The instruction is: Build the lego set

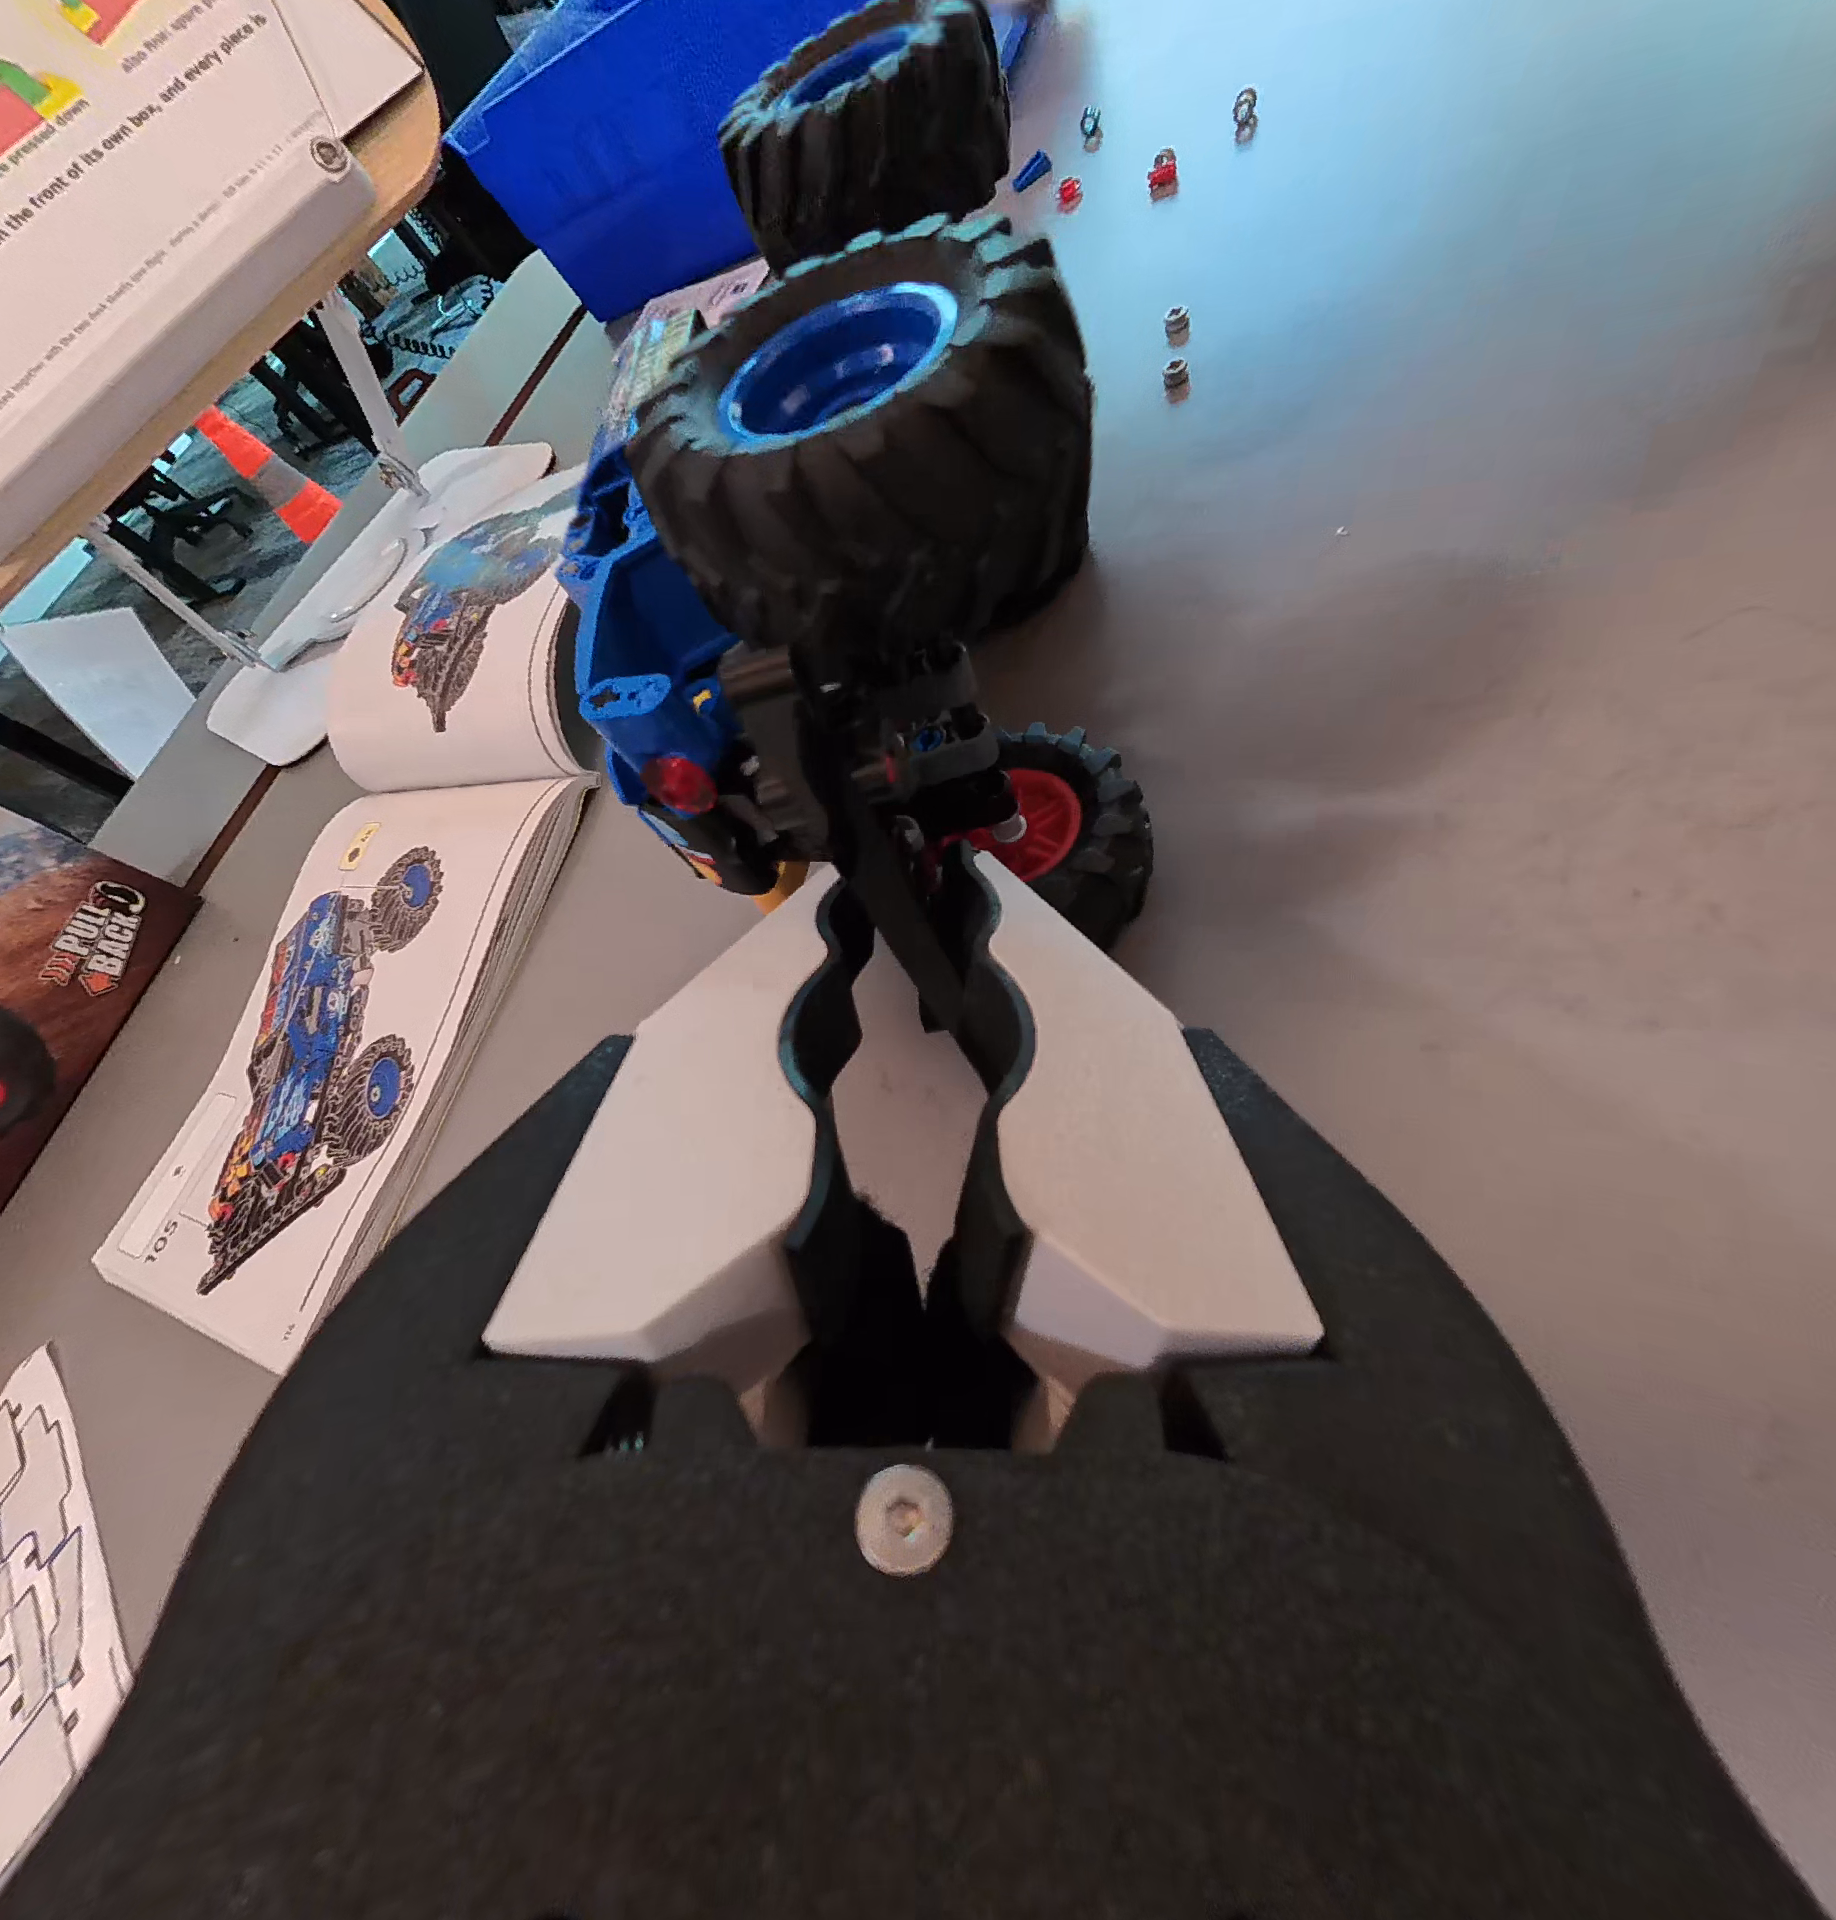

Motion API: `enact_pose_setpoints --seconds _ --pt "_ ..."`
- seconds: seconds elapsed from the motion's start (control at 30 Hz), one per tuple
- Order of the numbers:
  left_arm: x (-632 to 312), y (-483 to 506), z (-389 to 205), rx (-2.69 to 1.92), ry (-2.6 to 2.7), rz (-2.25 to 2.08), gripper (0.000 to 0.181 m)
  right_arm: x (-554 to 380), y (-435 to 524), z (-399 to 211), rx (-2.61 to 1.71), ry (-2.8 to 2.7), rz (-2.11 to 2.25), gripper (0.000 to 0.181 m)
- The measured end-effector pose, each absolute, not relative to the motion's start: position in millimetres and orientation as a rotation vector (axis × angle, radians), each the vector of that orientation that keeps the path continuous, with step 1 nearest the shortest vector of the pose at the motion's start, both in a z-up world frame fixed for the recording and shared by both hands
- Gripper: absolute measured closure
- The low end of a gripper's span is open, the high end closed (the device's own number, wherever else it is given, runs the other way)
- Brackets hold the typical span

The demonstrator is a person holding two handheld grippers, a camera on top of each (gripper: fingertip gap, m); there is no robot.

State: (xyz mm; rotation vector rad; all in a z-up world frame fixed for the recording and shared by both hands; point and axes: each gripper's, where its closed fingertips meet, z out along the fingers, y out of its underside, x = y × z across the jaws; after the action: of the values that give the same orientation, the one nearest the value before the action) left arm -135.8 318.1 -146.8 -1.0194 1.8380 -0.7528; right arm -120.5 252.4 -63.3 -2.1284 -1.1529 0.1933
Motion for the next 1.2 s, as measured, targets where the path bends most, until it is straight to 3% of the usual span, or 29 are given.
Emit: enact_pose_setpoints --seconds 0.2,0.33,1.2 --pt "-135.1 318.3 -146.9 -1.027 1.838 -0.756 0.169 -101.8 176.0 -163.7 -2.356 -1.057 0.384 0.175" --pt "-134.7 317.0 -146.3 -1.023 1.835 -0.757 0.169 -93.9 158.5 -182.2 -2.398 -1.011 0.386 0.175" --pt "-136.1 316.3 -146.3 -1.02 1.836 -0.754 0.169 -83.3 152.6 -187.0 -2.513 -1.185 0.181 0.174"
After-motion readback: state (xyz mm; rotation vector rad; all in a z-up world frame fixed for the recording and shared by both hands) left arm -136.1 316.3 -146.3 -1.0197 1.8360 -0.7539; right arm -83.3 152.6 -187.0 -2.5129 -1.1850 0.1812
